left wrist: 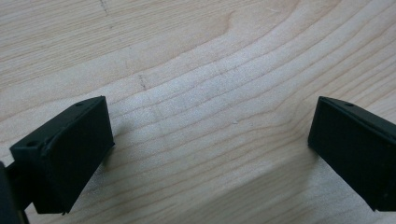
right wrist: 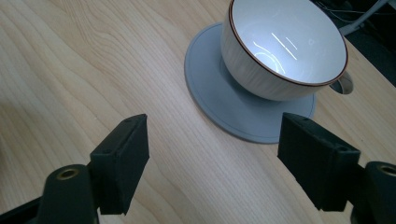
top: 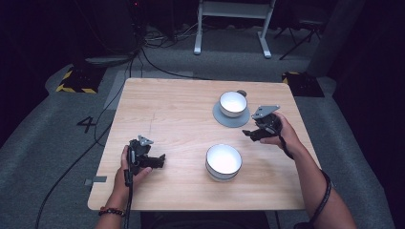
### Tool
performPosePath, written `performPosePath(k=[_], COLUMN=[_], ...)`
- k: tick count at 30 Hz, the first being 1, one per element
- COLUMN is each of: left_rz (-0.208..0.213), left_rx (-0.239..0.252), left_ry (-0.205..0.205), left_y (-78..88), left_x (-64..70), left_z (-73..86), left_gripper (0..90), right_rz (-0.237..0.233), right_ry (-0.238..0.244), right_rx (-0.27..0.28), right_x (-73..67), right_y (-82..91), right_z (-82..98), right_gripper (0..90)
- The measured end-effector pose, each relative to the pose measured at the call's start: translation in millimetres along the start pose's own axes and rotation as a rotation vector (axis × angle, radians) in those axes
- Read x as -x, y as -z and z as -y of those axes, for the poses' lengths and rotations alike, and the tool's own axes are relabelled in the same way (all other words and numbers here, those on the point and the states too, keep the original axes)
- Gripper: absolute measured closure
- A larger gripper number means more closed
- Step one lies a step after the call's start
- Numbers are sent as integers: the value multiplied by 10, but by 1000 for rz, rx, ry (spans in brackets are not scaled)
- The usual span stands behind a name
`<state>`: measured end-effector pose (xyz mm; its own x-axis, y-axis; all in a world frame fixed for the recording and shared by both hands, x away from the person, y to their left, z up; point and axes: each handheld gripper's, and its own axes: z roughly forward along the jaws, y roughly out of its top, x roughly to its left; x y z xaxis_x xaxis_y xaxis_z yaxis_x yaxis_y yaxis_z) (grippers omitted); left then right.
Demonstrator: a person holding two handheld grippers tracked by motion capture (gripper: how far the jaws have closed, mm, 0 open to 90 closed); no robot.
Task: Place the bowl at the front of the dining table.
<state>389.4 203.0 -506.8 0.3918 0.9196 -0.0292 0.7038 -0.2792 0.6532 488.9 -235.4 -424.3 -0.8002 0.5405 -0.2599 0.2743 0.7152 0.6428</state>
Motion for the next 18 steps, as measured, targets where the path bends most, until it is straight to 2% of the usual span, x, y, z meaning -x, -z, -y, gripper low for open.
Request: performPosePath(k=[7,8,18], left_rz=[0,2,0], left_rx=[0,-2,-3], left_ry=[0,2,0], left_y=[0,0,0], left_x=[0,1,1], left_z=[0,0,-3], left_gripper=[1,1,0], right_rz=[-17,-9,-7], right_ry=[-25,-12,-14], right_rx=[7,-6,-10], right_x=[-42,-38,-96], right_y=[32,37,51], right_z=[117,132,239], right_gripper=[247,247,247])
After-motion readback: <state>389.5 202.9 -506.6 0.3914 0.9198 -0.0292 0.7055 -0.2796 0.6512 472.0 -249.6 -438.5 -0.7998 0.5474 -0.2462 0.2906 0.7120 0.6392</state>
